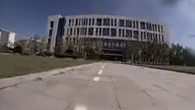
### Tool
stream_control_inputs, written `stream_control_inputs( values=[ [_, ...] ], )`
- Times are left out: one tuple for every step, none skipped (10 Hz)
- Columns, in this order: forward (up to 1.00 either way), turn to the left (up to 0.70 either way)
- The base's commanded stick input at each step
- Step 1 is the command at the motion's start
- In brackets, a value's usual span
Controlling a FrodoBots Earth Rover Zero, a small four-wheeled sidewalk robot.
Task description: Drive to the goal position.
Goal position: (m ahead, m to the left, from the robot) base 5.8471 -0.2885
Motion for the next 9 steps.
stream_control_inputs(
  values=[
    [0.70, 0.00],
    [0.70, 0.00],
    [0.70, 0.00],
    [0.70, 0.00],
    [0.70, 0.00],
    [0.70, 0.00],
    [0.70, 0.00],
    [0.70, 0.00],
    [0.70, 0.00]
  ],
)
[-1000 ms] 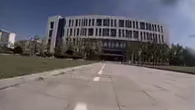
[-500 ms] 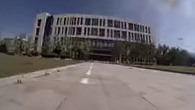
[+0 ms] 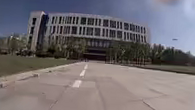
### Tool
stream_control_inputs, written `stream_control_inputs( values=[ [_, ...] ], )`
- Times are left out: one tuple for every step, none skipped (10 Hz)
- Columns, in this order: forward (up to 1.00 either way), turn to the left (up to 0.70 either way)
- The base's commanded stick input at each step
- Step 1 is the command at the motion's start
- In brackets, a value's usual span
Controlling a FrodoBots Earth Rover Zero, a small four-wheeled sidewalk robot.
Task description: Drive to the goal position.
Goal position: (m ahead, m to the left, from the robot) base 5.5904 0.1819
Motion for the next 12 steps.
stream_control_inputs(
  values=[
    [0.70, 0.00],
    [0.70, 0.00],
    [0.70, 0.00],
    [0.70, 0.00],
    [0.70, 0.00],
    [0.70, 0.00],
    [0.70, 0.00],
    [0.70, 0.00],
    [0.70, 0.00],
    [0.70, 0.00],
    [0.70, 0.00],
    [0.70, 0.00]
  ],
)
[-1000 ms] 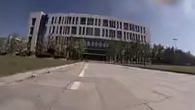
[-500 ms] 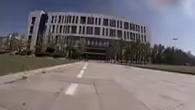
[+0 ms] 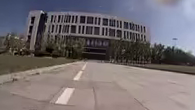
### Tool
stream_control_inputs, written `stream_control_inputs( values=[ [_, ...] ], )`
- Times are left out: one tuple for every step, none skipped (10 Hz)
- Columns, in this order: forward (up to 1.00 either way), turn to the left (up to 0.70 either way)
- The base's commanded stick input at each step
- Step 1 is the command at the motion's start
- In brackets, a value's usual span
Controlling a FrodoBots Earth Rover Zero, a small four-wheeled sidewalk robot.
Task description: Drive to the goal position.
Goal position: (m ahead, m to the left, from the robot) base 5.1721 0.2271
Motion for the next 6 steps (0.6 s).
stream_control_inputs(
  values=[
    [0.70, 0.00],
    [0.70, 0.00],
    [0.70, 0.00],
    [0.70, 0.00],
    [0.70, 0.00],
    [0.70, 0.00]
  ],
)
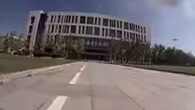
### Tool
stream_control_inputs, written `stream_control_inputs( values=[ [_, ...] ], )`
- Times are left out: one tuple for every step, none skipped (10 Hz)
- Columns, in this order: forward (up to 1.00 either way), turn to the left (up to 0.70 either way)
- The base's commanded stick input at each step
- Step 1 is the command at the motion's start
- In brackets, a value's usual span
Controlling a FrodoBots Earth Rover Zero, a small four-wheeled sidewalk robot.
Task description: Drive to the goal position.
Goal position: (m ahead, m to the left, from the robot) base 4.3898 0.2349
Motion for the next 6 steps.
stream_control_inputs(
  values=[
    [0.70, 0.00],
    [0.70, 0.00],
    [0.70, 0.00],
    [0.70, 0.00],
    [0.70, -0.07],
    [0.70, -0.24]
  ],
)
